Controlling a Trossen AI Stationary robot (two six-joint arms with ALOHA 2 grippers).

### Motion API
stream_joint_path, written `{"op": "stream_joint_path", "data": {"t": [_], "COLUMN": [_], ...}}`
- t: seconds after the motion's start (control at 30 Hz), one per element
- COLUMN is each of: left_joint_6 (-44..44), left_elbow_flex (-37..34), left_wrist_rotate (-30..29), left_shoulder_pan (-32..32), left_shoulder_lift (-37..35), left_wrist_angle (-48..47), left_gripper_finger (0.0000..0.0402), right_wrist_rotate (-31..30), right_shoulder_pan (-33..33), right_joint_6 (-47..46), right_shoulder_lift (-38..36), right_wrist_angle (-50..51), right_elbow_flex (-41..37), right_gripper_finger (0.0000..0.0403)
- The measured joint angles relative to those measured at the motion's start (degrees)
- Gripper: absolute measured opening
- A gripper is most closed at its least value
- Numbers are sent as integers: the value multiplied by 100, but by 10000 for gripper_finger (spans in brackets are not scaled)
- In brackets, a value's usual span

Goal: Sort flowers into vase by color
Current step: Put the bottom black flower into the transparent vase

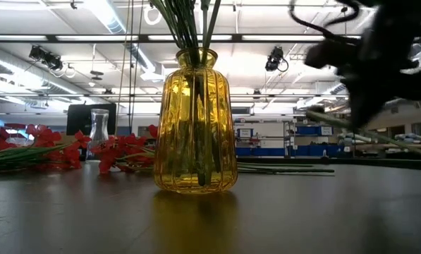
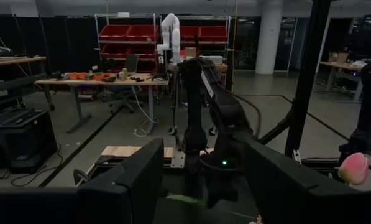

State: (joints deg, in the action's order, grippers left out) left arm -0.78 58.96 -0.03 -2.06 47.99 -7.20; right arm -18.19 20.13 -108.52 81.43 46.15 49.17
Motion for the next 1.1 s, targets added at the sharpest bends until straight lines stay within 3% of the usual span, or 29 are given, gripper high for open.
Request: {"op": "stream_joint_path", "data": {"t": [0.2,0.4,0.63,0.8,1.1], "left_joint_6": [0,0,0,0,0], "left_elbow_flex": [0,0,0,0,0], "left_wrist_rotate": [0,0,-1,0,0], "left_shoulder_pan": [0,0,1,1,0], "left_shoulder_lift": [0,0,0,0,0], "left_wrist_angle": [0,0,0,1,-1], "left_gripper_finger": [222,222,222,222,222], "right_wrist_rotate": [-447,-351,1336,2606,3523], "right_shoulder_pan": [-1007,-2025,-3126,-3621,-3510], "right_joint_6": [2295,5196,7690,8424,9957], "right_shoulder_lift": [-4,-9,202,701,1534], "right_wrist_angle": [-353,-1729,-4233,-5476,-7624], "right_elbow_flex": [604,955,968,968,997], "right_gripper_finger": [8,9,10,10,10]}}
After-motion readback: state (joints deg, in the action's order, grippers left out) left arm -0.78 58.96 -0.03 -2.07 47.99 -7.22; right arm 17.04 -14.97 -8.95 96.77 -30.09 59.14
